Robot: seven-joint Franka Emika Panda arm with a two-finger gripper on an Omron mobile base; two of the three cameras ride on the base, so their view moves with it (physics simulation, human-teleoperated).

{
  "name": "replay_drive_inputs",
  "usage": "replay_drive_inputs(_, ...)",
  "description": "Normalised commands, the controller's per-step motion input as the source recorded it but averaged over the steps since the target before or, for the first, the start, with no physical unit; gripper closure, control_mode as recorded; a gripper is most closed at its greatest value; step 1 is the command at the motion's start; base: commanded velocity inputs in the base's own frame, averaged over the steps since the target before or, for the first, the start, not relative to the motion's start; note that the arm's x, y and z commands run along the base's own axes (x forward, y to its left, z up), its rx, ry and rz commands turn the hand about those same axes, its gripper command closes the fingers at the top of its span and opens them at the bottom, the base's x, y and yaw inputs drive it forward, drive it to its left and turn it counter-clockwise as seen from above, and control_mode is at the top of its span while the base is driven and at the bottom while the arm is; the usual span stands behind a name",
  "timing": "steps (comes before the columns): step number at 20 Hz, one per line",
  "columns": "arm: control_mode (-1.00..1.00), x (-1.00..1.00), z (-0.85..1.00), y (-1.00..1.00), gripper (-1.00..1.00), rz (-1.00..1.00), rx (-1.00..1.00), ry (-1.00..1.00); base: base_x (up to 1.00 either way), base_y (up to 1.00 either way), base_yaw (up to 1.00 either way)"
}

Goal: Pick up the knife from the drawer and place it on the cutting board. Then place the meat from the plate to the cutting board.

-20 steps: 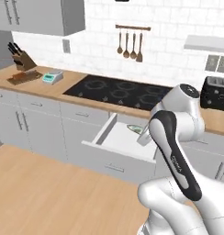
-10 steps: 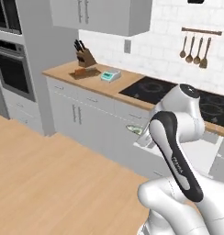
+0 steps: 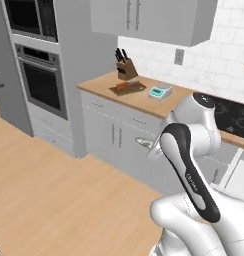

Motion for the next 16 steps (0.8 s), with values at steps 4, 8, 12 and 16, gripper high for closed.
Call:
replay_drive_inputs(4, 1.00, 0.00, 0.00, 0.00, 1.00, 0.00, 0.00, 0.00, 1.00, 0.73, -0.10)
replay_drive_inputs(8, 1.00, 0.00, 0.00, 0.00, 1.00, 0.00, 0.00, 0.00, 1.00, 0.53, -0.29)
replay_drive_inputs(12, 1.00, 0.00, 0.00, 0.00, 1.00, 0.00, 0.00, 0.00, 1.00, 0.38, -0.38)
replay_drive_inputs(16, 1.00, 0.00, 0.00, 0.00, 1.00, 0.00, 0.00, 0.00, 1.00, 0.21, -0.40)
